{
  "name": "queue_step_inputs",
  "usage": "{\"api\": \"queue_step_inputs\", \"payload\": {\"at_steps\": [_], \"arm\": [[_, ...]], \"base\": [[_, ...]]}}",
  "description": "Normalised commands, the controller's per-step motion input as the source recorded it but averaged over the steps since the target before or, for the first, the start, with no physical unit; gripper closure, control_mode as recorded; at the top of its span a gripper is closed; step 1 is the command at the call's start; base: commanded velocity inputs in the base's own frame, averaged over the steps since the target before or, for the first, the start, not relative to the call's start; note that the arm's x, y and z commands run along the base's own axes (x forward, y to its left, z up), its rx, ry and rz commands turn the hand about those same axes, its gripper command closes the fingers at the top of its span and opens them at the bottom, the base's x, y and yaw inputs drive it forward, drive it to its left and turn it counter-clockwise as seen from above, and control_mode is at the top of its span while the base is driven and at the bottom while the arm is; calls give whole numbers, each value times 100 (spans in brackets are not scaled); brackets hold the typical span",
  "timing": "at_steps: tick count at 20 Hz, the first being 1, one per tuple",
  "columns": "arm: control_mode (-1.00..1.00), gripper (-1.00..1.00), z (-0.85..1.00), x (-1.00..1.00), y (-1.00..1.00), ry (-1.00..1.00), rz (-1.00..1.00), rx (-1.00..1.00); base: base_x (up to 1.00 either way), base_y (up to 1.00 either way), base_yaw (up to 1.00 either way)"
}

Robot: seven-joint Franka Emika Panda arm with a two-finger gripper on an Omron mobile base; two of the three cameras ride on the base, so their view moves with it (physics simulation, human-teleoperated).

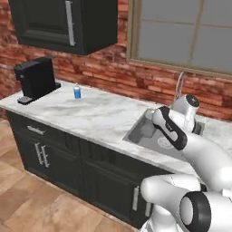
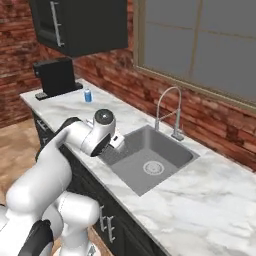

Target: Move the glass cup from next to the sink to the open cabinet. Then, move the bowl with the steak to the fridge to clear the area for faucet cleaning.

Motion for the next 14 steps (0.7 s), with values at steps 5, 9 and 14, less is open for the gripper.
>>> {"api": "queue_step_inputs", "payload": {"at_steps": [5,9,14], "arm": [[100,100,0,0,0,0,0,0],[100,100,0,0,0,0,0,0],[100,100,0,0,0,0,0,0]], "base": [[-1,52,85],[-4,33,91],[-3,16,95]]}}
